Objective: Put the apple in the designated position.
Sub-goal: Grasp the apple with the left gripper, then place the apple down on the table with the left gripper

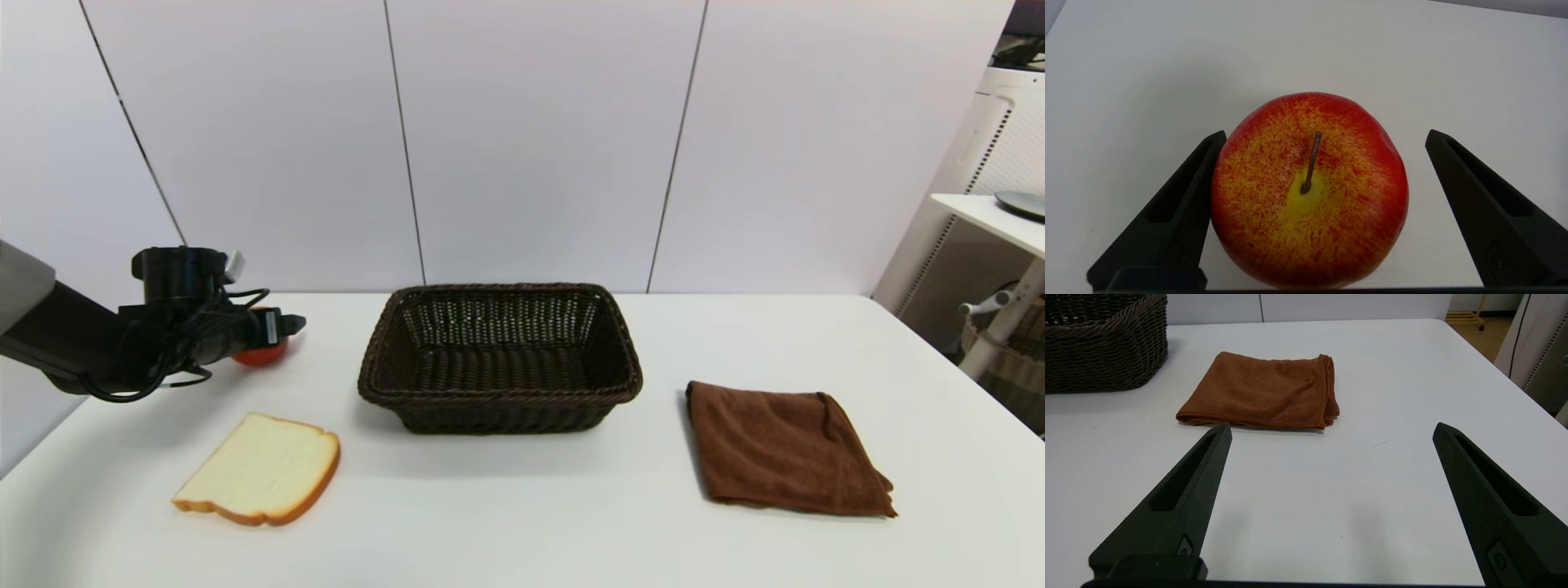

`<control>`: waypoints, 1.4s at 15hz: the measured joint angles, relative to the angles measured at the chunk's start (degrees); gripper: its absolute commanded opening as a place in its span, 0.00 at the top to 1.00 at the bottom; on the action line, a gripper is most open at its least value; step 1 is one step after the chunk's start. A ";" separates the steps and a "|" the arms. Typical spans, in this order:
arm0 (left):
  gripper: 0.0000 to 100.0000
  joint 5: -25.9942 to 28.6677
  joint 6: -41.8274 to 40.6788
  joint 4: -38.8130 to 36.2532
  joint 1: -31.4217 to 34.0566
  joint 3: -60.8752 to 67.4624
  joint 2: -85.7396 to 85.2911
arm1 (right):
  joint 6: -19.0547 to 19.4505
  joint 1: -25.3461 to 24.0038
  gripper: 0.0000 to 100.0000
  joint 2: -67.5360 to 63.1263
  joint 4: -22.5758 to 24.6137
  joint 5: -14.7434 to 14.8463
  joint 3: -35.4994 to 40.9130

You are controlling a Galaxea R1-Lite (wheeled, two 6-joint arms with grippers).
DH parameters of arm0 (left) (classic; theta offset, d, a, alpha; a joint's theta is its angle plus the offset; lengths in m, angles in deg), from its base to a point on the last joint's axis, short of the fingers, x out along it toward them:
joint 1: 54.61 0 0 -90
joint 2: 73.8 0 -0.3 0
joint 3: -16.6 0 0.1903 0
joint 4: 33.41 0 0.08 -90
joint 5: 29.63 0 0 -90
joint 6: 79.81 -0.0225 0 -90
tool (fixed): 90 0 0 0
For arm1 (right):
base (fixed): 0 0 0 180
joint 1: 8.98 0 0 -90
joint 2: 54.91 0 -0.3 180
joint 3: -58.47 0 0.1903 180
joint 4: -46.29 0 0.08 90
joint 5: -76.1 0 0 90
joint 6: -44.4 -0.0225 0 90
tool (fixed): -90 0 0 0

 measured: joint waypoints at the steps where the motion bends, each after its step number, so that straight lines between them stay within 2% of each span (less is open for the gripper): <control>1: 1.00 0.00 -0.09 0.00 0.00 -0.12 0.33 | 0.00 -0.02 0.00 0.00 0.01 0.00 0.00; 10: 1.00 1.38 -1.11 1.49 -0.27 -0.15 -3.10 | 0.00 -0.02 0.00 0.00 0.01 0.00 0.00; 17: 1.00 10.58 -6.22 10.02 -4.33 1.38 -20.16 | 0.02 0.00 0.00 0.00 0.00 -0.01 0.00; 21: 1.00 23.89 -10.05 12.34 -11.64 3.85 -29.45 | 0.02 0.00 0.00 0.00 0.00 0.00 0.00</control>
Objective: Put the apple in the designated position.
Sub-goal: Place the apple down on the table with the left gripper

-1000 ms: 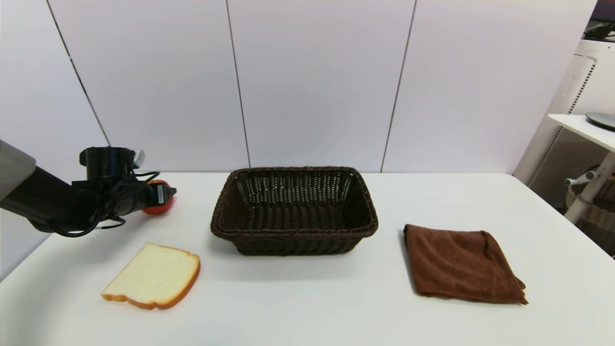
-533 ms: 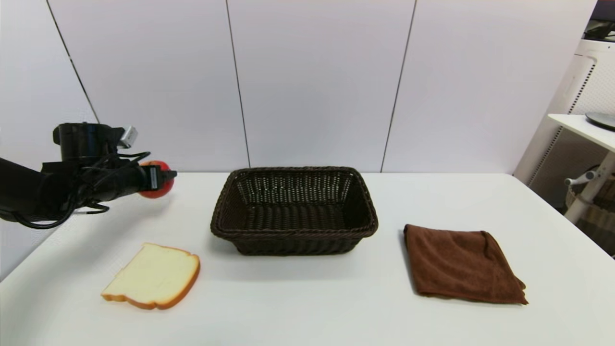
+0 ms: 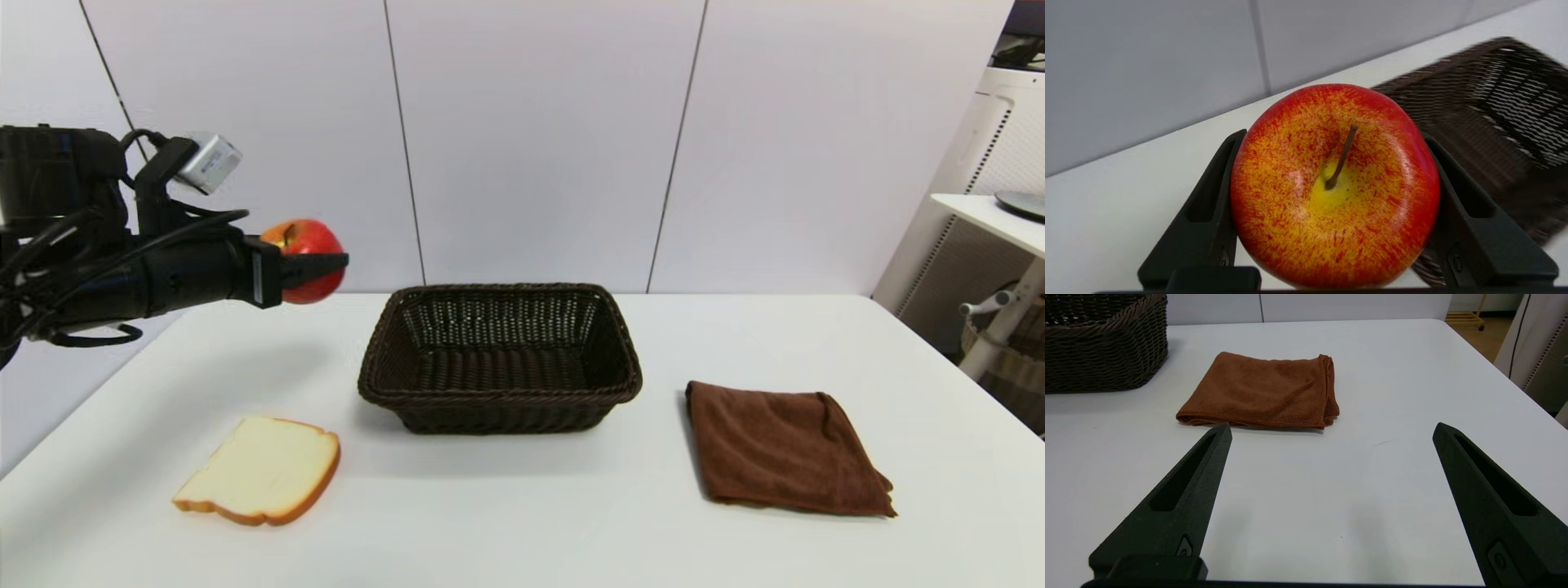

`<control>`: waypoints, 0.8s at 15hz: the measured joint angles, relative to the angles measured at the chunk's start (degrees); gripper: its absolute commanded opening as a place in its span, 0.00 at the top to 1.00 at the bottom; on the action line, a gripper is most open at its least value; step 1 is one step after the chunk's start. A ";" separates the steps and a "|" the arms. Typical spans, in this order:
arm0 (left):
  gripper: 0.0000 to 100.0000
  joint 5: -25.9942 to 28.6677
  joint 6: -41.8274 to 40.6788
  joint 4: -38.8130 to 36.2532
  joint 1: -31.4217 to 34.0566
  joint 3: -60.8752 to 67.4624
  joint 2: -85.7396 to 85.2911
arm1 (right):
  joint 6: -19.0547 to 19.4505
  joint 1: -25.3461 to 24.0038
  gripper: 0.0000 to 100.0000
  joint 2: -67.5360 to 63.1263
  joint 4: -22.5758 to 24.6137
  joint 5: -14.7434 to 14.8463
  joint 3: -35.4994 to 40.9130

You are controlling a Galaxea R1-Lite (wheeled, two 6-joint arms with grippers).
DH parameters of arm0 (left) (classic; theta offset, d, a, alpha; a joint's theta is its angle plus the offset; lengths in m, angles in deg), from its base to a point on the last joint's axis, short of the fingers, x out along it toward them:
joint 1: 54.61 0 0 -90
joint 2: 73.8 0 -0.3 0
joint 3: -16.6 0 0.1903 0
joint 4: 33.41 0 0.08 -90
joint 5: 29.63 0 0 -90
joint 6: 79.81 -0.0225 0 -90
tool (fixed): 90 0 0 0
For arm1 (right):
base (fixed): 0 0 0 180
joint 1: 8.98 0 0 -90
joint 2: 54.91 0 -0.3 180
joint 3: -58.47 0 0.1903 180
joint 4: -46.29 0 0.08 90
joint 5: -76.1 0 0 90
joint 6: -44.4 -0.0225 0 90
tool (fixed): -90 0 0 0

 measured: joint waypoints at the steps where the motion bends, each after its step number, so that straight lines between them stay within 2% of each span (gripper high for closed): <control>1: 1.00 2.89 -1.13 0.74 -2.65 1.21 -1.97 | 0.00 0.00 0.00 0.00 0.04 0.00 0.00; 3: 1.00 5.10 -3.86 2.95 -8.44 3.28 -4.99 | 0.00 0.00 0.00 0.00 0.01 0.00 0.00; 8: 1.00 5.23 -6.97 13.29 -26.38 4.80 -8.40 | -0.02 0.00 0.00 0.00 0.00 0.00 0.00; 10: 1.00 4.33 -7.18 17.99 -31.73 4.91 -8.05 | 0.00 0.00 0.00 0.00 0.01 0.00 0.00; 12: 1.00 0.50 -7.56 20.29 -35.34 4.96 -6.64 | -0.02 0.00 0.00 0.00 0.01 0.00 0.00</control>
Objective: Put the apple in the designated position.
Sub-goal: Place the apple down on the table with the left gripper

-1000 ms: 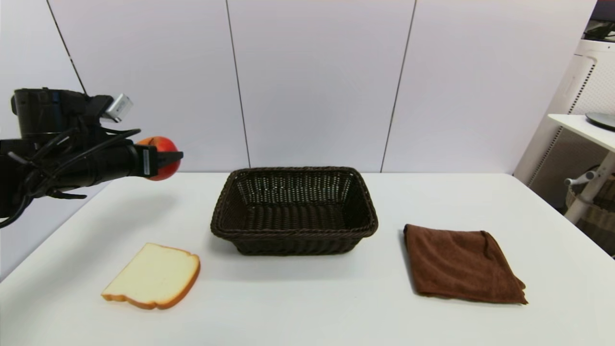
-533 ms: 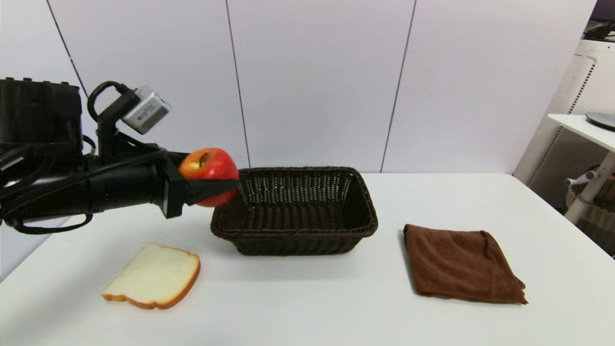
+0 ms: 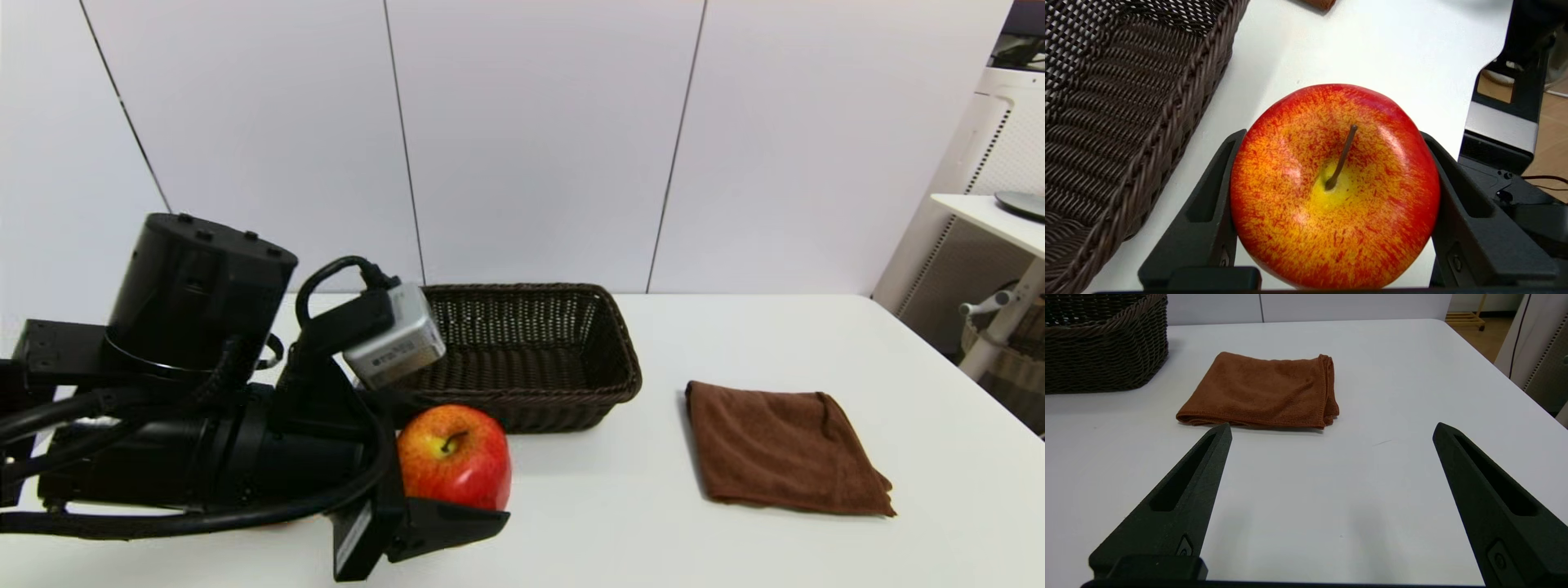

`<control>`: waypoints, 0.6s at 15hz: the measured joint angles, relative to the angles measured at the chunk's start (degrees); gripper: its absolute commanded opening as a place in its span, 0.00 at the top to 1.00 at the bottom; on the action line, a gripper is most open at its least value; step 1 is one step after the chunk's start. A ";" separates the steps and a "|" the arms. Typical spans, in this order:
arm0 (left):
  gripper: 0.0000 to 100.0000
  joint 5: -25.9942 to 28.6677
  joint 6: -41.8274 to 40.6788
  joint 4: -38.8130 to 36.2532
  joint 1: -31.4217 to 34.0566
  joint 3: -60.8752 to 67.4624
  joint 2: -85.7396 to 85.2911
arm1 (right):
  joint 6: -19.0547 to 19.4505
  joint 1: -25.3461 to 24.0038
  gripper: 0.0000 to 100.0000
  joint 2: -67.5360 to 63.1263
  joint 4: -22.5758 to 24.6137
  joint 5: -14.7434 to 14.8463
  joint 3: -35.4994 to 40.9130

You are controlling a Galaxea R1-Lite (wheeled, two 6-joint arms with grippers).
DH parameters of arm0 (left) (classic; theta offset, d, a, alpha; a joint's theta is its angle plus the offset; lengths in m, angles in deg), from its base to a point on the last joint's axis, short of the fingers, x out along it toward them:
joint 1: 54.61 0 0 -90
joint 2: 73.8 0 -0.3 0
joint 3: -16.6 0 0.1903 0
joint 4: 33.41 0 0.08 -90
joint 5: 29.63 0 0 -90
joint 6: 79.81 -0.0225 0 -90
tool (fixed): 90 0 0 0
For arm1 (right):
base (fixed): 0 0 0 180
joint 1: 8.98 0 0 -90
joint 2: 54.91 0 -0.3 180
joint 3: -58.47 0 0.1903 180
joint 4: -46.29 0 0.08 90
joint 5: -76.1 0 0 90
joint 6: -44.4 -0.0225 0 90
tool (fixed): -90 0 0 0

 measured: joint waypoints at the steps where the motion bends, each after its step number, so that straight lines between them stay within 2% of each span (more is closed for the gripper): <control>1: 1.00 -1.46 -0.02 0.09 -1.12 0.00 0.84 | 0.02 0.00 0.00 -0.02 0.00 -0.01 0.00; 9: 1.00 -4.55 -0.05 -1.52 -2.61 -0.20 8.69 | 0.00 0.00 0.00 -0.02 0.00 -0.01 0.00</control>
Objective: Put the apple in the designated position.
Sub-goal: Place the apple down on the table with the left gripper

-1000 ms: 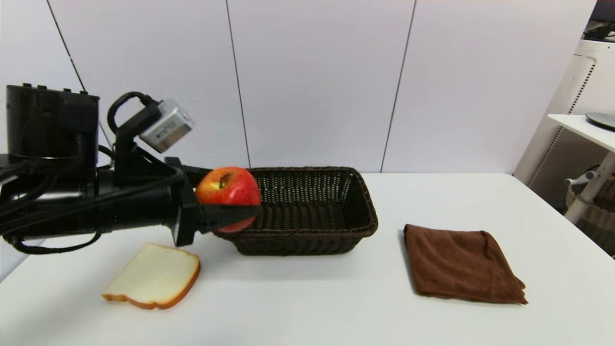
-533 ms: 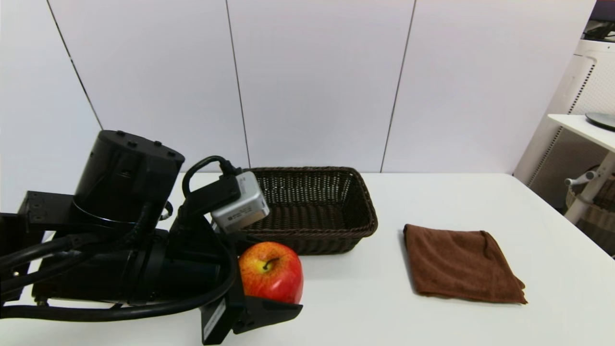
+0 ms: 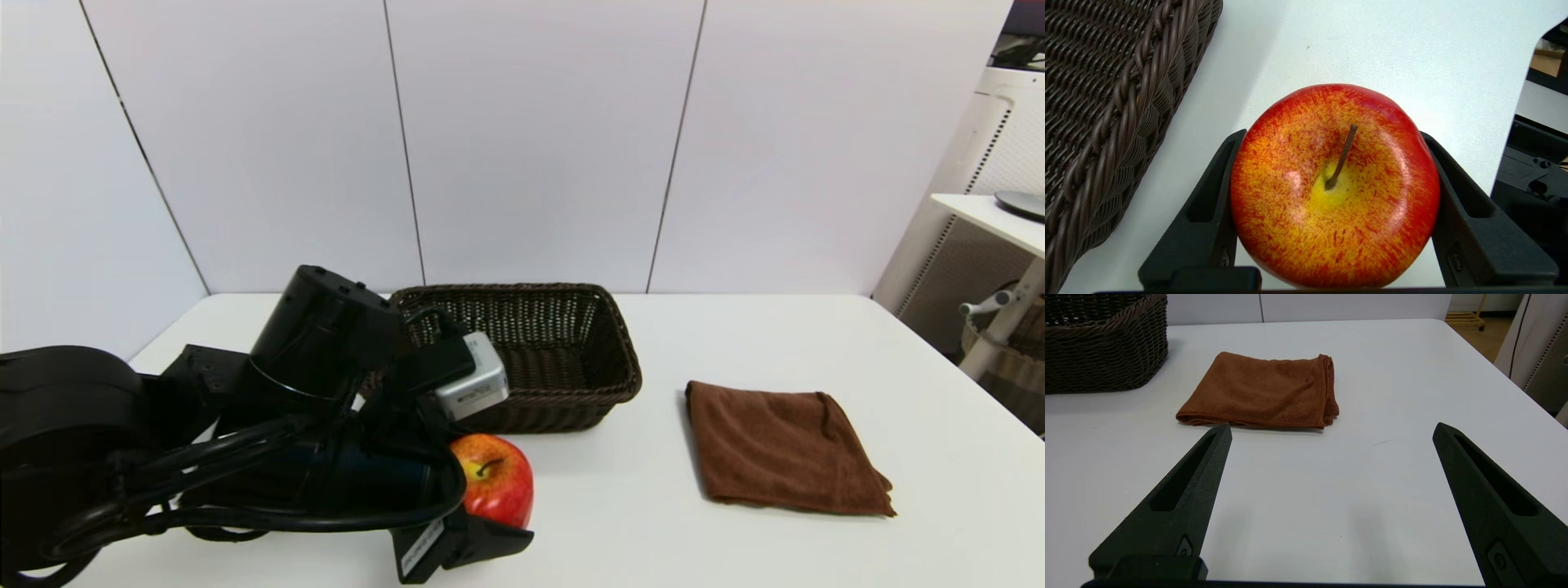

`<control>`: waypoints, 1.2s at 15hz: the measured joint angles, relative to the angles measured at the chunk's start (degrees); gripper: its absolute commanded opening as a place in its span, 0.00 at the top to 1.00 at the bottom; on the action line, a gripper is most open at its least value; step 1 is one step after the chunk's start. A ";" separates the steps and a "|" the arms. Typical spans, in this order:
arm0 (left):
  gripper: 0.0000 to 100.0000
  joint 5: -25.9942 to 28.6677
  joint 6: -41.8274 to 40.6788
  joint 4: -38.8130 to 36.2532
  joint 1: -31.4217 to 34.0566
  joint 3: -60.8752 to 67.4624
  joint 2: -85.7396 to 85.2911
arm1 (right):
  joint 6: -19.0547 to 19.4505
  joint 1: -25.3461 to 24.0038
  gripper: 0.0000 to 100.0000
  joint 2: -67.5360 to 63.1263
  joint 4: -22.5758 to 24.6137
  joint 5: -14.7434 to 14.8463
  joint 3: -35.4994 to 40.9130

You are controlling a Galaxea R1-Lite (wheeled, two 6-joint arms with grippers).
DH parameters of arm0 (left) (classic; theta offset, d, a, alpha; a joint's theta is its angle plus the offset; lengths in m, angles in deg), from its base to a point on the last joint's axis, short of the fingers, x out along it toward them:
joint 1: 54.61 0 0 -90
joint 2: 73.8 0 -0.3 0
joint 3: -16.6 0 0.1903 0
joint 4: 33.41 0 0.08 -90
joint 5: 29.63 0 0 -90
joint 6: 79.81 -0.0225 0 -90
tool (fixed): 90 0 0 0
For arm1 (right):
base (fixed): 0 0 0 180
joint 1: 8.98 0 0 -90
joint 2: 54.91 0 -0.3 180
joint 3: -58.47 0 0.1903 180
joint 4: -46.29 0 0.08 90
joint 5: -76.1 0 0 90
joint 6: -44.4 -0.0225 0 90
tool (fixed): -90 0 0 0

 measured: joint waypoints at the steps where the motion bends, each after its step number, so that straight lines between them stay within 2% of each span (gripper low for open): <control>1: 1.00 -0.09 0.00 -1.27 -0.01 0.00 1.07 | 0.00 0.00 0.00 0.02 0.00 0.01 0.00; 4: 1.00 -0.15 0.07 -4.06 -0.01 0.13 3.50 | 0.00 0.00 0.00 0.00 0.00 0.01 0.00; 15: 1.00 -0.17 0.10 -4.06 -1.69 1.74 5.23 | 0.00 0.00 0.00 0.00 -0.01 0.01 0.00; 18: 1.00 -1.24 0.35 -6.52 -1.55 1.85 6.80 | 0.00 0.00 0.00 0.00 0.00 0.00 0.00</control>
